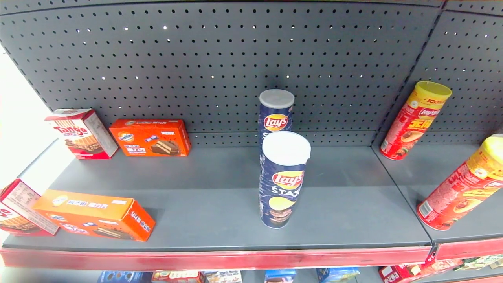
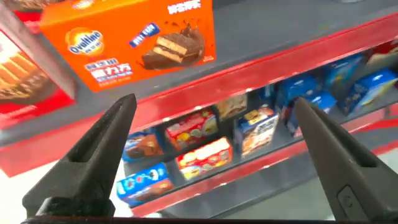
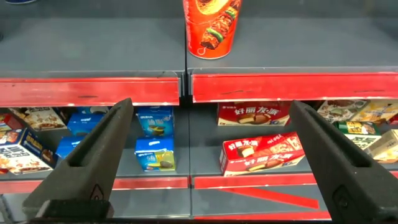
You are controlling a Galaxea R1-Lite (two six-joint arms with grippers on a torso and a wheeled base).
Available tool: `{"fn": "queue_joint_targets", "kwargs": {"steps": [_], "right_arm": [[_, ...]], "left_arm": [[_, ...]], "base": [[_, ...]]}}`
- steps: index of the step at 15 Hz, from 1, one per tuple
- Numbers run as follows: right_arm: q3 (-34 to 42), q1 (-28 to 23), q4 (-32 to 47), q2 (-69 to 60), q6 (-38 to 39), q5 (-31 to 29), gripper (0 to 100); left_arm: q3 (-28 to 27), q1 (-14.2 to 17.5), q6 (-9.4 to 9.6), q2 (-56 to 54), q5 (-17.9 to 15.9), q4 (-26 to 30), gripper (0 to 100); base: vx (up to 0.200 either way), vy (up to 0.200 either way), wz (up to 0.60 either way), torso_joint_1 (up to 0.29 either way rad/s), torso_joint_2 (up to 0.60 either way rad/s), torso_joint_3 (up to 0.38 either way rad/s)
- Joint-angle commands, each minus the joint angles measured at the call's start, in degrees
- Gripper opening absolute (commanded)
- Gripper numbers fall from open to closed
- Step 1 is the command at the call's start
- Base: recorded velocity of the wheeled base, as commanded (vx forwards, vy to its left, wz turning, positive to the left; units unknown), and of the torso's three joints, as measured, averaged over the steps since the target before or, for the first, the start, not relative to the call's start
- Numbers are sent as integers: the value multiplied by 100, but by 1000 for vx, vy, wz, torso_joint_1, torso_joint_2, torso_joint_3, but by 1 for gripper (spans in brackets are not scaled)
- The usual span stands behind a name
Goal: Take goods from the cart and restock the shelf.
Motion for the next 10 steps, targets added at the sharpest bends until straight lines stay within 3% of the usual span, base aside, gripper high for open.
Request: {"fn": "queue_joint_targets", "kwargs": {"steps": [1, 2, 3, 4, 5, 6, 7, 8, 10], "right_arm": [[0, 2, -1, 2, -2, 0, 100], [0, 2, -1, 2, -2, 0, 100], [0, 2, -1, 2, -2, 0, 100], [0, 2, -1, 2, -2, 0, 100], [0, 2, -1, 2, -2, 0, 100], [0, 2, -1, 2, -2, 0, 100], [0, 2, -1, 2, -2, 0, 100], [0, 2, 7, 2, -2, 0, 100], [0, 2, -1, 2, -2, 0, 100]], "left_arm": [[-5, -73, -199, 547, -61, 104, 100], [-5, -108, -199, 574, -43, 104, 100], [-5, 94, -252, 565, -34, 104, 100], [4, 894, -366, 556, -272, 104, 100], [13, 1571, -383, 565, -869, 96, 100], [57, 2028, -401, 565, -1318, 131, 100], [153, 2907, -269, 512, -1845, 78, 100], [162, 3126, -155, 398, -1906, 34, 100], [171, 3223, -120, -244, -1924, -10, 100]], "base": [[0, 0, 0, 0, 0, 0], [0, 0, 0, 0, 0, 0], [0, 0, 0, 0, 0, 0], [0, 0, 0, 0, 0, 0], [0, 0, 0, 0, 0, 0], [0, 0, 0, 0, 0, 0], [0, 0, 0, 0, 0, 0], [0, 0, 0, 0, 0, 0], [0, 0, 0, 0, 0, 0]]}}
